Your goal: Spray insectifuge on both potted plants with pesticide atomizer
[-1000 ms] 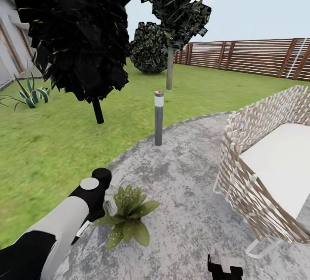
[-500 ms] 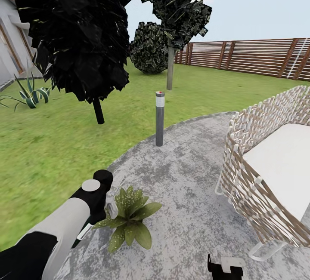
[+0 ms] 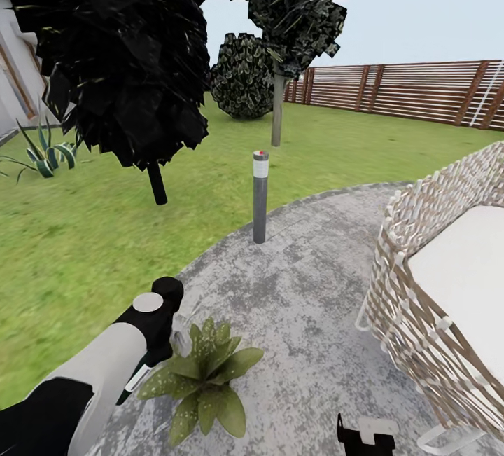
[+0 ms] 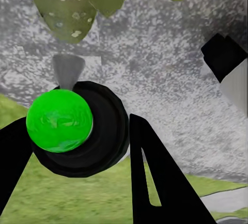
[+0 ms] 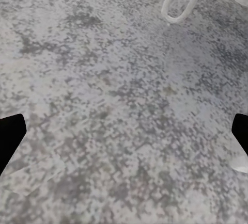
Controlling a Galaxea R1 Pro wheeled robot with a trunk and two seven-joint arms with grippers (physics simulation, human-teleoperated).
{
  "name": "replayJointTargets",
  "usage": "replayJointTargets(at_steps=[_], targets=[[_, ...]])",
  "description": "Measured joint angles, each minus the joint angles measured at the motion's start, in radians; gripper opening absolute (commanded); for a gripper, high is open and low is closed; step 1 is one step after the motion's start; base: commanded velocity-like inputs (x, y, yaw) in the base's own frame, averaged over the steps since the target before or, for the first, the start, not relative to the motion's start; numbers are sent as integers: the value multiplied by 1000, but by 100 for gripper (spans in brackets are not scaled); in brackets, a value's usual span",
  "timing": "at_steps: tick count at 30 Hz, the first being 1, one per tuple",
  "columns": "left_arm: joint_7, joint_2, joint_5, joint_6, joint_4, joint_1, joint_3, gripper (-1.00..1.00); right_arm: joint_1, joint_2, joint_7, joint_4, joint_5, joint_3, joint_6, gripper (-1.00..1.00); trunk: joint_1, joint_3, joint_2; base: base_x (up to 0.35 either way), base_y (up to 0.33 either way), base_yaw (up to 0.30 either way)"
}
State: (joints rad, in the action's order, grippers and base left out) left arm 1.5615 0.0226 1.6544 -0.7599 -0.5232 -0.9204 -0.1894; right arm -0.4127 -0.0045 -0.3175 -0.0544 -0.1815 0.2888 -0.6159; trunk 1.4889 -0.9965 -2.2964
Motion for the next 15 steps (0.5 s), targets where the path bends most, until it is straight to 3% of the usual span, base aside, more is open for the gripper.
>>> replayJointTargets(at_steps=[6, 15], targets=[[0, -3, 3, 1, 0, 71, -3, -100, 0, 0, 0, 0, 0, 0, 0, 100, 0, 0, 0, 1, 0, 0], [0, -40, 4, 5, 0, 80, 5, -100, 0, 0, 0, 0, 0, 0, 0, 100, 0, 0, 0, 0, 0, 0]])
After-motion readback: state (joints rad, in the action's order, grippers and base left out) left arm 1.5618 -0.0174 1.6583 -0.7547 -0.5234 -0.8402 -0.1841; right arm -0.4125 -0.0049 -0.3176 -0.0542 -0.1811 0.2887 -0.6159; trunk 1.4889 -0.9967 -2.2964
